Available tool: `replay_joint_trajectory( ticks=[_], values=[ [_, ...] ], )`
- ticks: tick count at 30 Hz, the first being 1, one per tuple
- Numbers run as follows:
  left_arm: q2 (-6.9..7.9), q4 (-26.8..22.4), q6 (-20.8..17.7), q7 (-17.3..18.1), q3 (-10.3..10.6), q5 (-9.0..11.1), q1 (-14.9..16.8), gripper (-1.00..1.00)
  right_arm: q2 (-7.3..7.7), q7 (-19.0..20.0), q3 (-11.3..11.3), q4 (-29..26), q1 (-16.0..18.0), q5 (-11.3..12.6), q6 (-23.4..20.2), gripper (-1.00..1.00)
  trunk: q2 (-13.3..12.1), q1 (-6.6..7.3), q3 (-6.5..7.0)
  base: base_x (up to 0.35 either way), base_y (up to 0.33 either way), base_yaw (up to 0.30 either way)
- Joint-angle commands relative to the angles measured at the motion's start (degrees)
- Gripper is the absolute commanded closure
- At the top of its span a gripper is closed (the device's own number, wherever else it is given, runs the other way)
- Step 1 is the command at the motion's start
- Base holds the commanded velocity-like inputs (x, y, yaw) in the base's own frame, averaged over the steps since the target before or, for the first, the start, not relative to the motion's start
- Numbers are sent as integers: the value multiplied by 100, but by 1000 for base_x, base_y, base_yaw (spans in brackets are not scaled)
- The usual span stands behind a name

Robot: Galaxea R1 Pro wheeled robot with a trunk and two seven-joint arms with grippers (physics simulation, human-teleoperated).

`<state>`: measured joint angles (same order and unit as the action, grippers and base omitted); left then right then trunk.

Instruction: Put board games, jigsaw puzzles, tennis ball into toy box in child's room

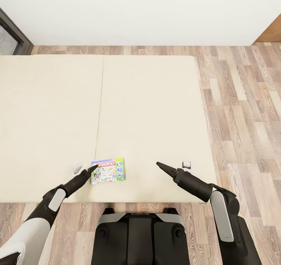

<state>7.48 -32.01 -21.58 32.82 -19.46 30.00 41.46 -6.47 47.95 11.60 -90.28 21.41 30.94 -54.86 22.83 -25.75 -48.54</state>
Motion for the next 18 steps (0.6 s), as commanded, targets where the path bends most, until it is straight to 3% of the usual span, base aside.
replay_joint_trajectory(
  ticks=[1, 10, 18],
  values=[
    [-1, 2, -49, 14, -19, 38, 3, -100, -5, 30, 14, 0, 3, -18, -24, -100, 8, -3, -6, 0, 0, 0],
    [-6, 2, -48, 14, -31, 42, 3, -100, -4, 30, 21, 1, 3, -19, -24, -100, 8, -3, -3, 0, 0, -3],
    [-8, 2, -48, 22, -32, 45, 3, -100, 0, 31, 27, 1, 4, -17, -28, -100, 8, -3, 30, 0, 0, -103]
  ],
)
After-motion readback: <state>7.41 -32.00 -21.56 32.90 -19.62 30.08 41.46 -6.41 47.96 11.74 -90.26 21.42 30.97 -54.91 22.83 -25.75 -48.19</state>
